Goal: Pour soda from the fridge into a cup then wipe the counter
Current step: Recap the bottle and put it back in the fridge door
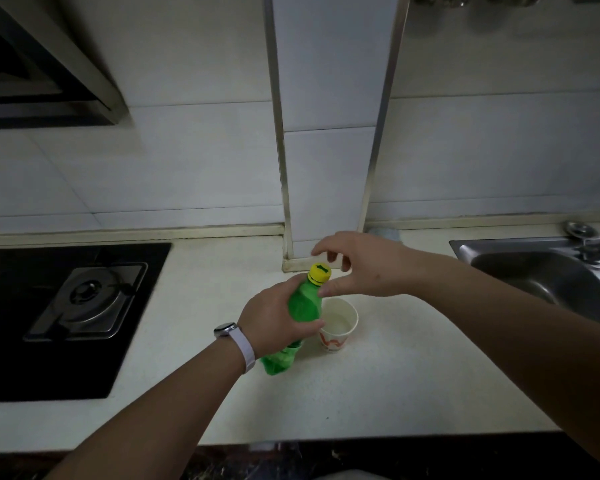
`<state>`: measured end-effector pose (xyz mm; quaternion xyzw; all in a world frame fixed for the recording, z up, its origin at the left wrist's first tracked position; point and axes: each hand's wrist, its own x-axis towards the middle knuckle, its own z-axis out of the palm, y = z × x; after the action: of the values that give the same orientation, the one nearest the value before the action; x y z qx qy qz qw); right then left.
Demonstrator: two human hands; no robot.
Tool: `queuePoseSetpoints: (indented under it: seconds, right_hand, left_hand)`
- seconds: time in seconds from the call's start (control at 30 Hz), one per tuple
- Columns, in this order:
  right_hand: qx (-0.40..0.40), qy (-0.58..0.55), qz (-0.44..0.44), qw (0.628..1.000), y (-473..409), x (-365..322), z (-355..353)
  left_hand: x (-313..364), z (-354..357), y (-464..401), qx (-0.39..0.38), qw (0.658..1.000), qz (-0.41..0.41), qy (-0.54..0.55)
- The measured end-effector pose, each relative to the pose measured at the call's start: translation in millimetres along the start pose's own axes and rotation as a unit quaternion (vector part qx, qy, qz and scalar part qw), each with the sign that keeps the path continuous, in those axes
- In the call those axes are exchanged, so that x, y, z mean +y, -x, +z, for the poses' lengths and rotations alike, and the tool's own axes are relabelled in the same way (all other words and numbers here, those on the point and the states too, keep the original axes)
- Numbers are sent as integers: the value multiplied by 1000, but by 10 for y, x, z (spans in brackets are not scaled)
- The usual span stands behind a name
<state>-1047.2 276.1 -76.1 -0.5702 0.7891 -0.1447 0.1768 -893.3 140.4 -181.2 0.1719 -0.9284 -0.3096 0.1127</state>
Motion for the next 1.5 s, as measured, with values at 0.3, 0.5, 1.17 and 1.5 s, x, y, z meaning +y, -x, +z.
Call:
queuePoseSetpoints:
  seconds: [0.3,0.5,1.17,1.5]
  right_hand:
    - [-2,66,-18,998,6,-75,11]
    - [-35,1,-37,999,41,-99,74]
    - [-33,9,-35,999,44,-174,236]
    - [40,75,36,996,-6,-265,313]
  left_hand:
    - [41,-5,16,-11,1000,2,-17]
    - [72,42,93,-46,998,18,-23]
    - [-77,-82,160,-85,996,3,36]
    - [-50,-125,154,-36,999,7,5]
